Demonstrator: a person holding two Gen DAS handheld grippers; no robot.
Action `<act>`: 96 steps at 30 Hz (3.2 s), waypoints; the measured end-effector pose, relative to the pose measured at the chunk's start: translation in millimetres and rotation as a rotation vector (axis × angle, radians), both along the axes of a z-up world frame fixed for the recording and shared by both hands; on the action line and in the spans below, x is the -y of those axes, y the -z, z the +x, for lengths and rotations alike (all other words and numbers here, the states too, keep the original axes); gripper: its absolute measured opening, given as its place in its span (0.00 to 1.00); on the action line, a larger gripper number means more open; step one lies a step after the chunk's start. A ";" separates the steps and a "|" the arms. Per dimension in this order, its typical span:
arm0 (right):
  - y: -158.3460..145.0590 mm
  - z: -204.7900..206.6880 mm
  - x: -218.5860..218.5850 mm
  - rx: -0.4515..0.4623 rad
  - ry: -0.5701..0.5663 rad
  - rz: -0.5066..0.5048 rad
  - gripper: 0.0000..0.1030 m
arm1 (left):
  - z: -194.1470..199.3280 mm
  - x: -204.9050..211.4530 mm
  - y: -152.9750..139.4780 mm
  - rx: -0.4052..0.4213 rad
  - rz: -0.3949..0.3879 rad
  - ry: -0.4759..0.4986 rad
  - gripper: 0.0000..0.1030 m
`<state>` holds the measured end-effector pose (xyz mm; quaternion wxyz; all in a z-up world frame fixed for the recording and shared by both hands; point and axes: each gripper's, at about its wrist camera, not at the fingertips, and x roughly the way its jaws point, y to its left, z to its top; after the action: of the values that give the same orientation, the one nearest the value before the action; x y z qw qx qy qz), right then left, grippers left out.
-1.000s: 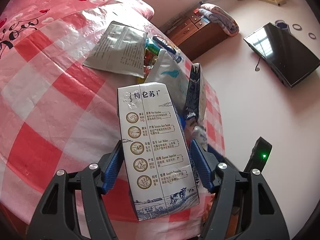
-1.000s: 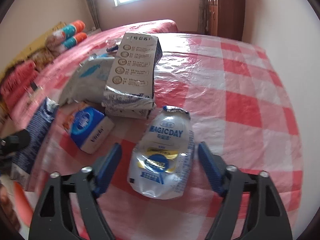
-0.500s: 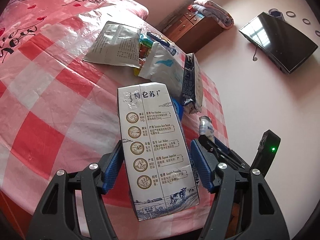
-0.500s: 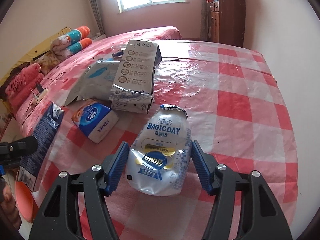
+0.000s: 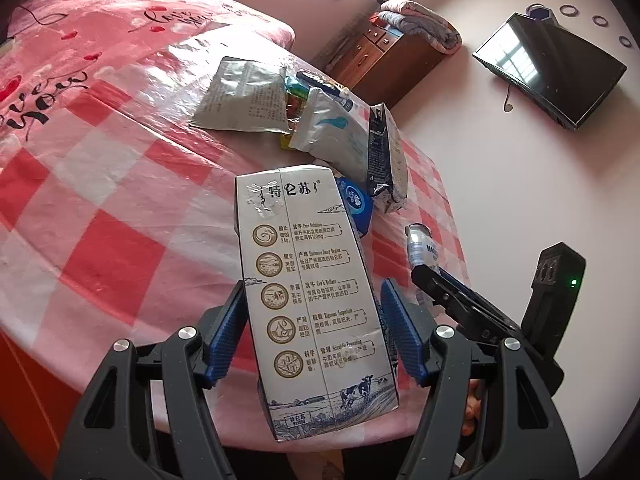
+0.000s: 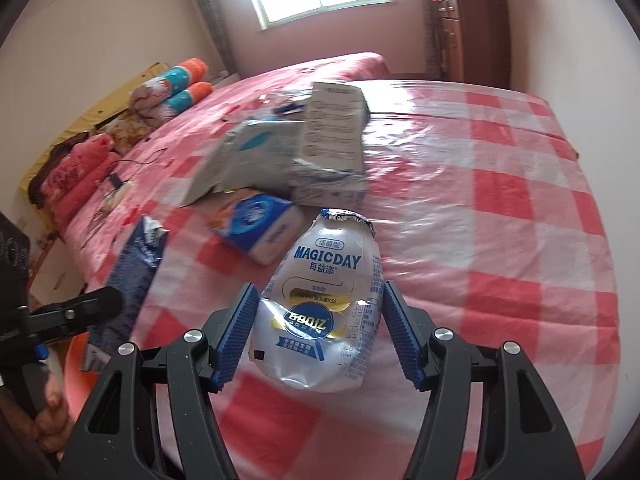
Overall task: Collect trash
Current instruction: 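Carry the carton and bottle in both tools over the orange bucket, then open the left tool over the bucket while the right tool releases the bottle, then move both tools back toward the remaining trash on the bed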
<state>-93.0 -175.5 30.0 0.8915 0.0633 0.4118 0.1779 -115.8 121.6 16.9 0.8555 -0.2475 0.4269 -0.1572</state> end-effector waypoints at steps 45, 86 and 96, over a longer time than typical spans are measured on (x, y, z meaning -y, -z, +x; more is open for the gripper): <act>17.8 -104.8 -293.4 -0.110 -0.763 0.040 0.89 | -192.8 -231.5 78.6 -0.241 0.286 -0.605 0.85; -1.0 -53.0 -126.1 -0.004 -0.315 0.104 0.92 | -83.2 -73.0 12.6 0.008 0.510 -0.194 0.88; 2.1 -45.0 -92.9 -0.016 -0.233 0.123 0.92 | -69.3 -51.9 14.2 -0.011 0.490 -0.144 0.88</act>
<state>-138.0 -82.6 27.9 0.8559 0.0709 0.4118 0.3047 -185.2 173.4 2.7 0.8966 -0.0632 0.4380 0.0137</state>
